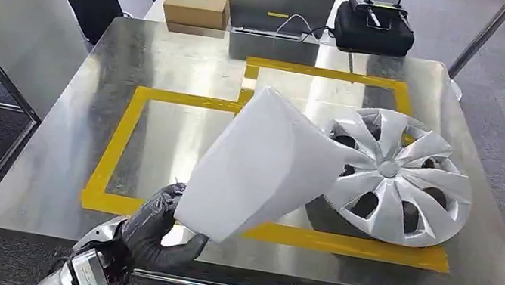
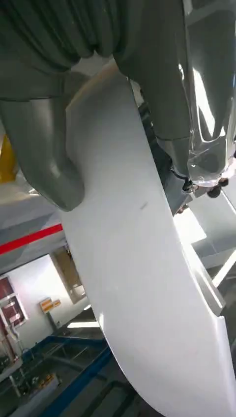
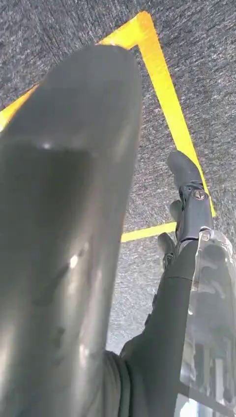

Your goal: Take the parts from the cabinet and place them on the table.

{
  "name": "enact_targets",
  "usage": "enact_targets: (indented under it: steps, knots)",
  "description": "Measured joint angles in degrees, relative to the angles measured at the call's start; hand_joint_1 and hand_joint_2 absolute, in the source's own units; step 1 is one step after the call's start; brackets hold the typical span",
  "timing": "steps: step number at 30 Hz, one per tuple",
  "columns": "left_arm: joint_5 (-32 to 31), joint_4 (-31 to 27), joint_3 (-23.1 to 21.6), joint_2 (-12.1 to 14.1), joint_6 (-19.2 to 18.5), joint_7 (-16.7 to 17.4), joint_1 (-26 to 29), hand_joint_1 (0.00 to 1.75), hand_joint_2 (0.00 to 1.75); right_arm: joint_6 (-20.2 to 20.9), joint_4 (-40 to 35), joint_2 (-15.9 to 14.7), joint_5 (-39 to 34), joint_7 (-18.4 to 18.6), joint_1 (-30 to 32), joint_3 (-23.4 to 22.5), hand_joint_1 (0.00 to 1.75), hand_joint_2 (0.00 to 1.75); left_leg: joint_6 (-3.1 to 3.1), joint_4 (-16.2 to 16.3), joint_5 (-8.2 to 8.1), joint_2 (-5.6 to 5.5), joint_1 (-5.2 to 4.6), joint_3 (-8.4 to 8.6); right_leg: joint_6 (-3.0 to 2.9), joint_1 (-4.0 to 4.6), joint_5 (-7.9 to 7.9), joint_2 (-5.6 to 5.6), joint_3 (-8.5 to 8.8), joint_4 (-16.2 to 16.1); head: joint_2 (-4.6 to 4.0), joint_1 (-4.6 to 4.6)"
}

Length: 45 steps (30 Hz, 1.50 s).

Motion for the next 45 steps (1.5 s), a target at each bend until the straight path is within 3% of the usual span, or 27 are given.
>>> enact_targets:
  steps: [2,3,5,6,7,12,18,23,29,32,34,39,45]
  knots:
    - [-0.09,0.0,0.11,0.02,0.09,0.0,-0.3,1.75,1.75,0.02,0.0,0.0,0.0,0.0,-0.06,0.09,0.0,0.0,-0.17,-10.97,4.6,0.04,0.44,5.96,0.44,-0.27,0.1,0.04,0.09,0.0,0.0,-0.02]
    - [-0.13,0.0,0.15,0.02,0.13,0.0,-0.51,1.75,1.75,0.02,-0.02,-0.06,0.0,0.0,-0.07,0.13,0.0,0.0,-0.5,-13.99,4.07,-0.05,0.45,7.52,0.89,-0.1,0.2,0.05,-0.03,0.01,0.0,-0.04]
    - [-0.26,-0.02,0.33,0.0,0.18,0.02,-0.68,1.75,1.75,0.02,-0.02,-0.07,0.02,-0.02,-0.1,0.2,0.0,0.0,-0.03,-14.5,4.28,-0.23,0.22,7.14,1.75,-0.01,0.39,0.11,-0.46,0.03,0.0,0.09]
    - [-0.26,0.0,0.35,0.0,0.18,0.05,-0.68,1.75,1.75,0.05,-0.02,-0.2,0.02,-0.04,-0.06,0.22,0.0,0.0,-0.15,-14.55,4.43,-0.24,0.31,7.09,0.56,0.0,-0.04,0.11,-0.44,0.04,0.0,0.02]
    - [-0.29,0.0,0.37,0.0,0.18,0.05,-0.68,1.75,1.75,0.05,-0.02,-0.17,0.02,-0.04,-0.03,0.24,0.0,0.0,-0.11,-14.54,4.46,-0.28,0.27,7.14,-0.18,0.0,0.4,0.1,-0.48,0.0,0.0,0.24]
    - [-0.33,0.0,0.53,0.0,0.18,0.05,-0.79,1.75,1.75,0.05,-0.02,-0.2,0.02,-0.04,-0.09,0.31,0.0,0.0,0.47,-14.48,4.59,-0.27,0.04,7.05,0.89,-0.07,1.19,0.1,0.12,-1.27,0.0,0.24]
    - [-0.83,0.0,0.53,0.0,0.81,0.05,-0.79,1.75,1.75,0.02,-0.02,-0.17,0.17,-0.04,-0.09,0.31,0.0,0.0,0.63,-14.39,4.58,-0.27,-0.06,6.92,2.44,-0.21,1.39,0.1,0.11,-1.51,0.0,0.2]
    - [-3.28,0.0,0.59,0.13,3.24,0.22,-0.81,1.75,1.75,0.05,-0.02,-0.09,0.59,-0.04,-0.1,0.41,0.0,0.0,0.63,-14.42,4.58,-0.28,-0.01,6.91,2.51,-0.09,1.39,0.1,0.0,-1.41,0.0,0.18]
    - [-17.52,1.18,0.68,0.72,12.9,2.91,-3.26,1.75,1.75,0.05,-0.02,0.24,0.83,-0.04,-0.3,0.44,0.0,0.0,0.65,-14.43,4.71,-0.28,0.01,6.82,2.5,-0.07,1.38,0.1,-0.19,-1.22,0.0,0.2]
    - [-32.85,7.64,0.28,1.14,25.57,7.7,-9.01,1.75,1.75,0.02,-0.02,0.55,0.63,0.02,-0.39,0.44,0.0,0.0,0.67,-14.43,4.91,-0.34,0.02,6.75,2.53,-0.07,1.43,0.07,-0.22,-1.21,0.0,0.22]
    - [-38.35,14.1,0.52,1.49,31.33,8.89,-13.39,1.75,1.75,0.0,-0.02,0.81,0.48,0.09,-0.63,0.41,0.0,0.0,0.65,-14.43,4.97,-0.31,0.01,6.74,2.51,-0.07,1.55,0.1,-0.26,-1.19,0.0,0.18]
    - [-47.52,25.58,0.42,1.4,36.48,12.94,-19.09,1.75,1.75,0.0,-0.02,1.18,0.46,0.44,-0.57,0.39,0.0,0.0,0.65,-14.42,5.05,-0.26,0.02,6.72,2.52,-0.08,1.61,0.15,-0.31,-1.16,0.0,0.2]
    - [-52.74,37.91,1.14,1.38,40.39,15.96,-24.31,1.75,1.75,-0.13,-0.02,1.22,0.68,0.46,-0.55,0.39,0.0,0.0,0.65,-14.42,5.05,-0.26,0.02,6.66,2.52,-0.08,1.61,0.15,-0.37,-1.16,0.0,0.18]
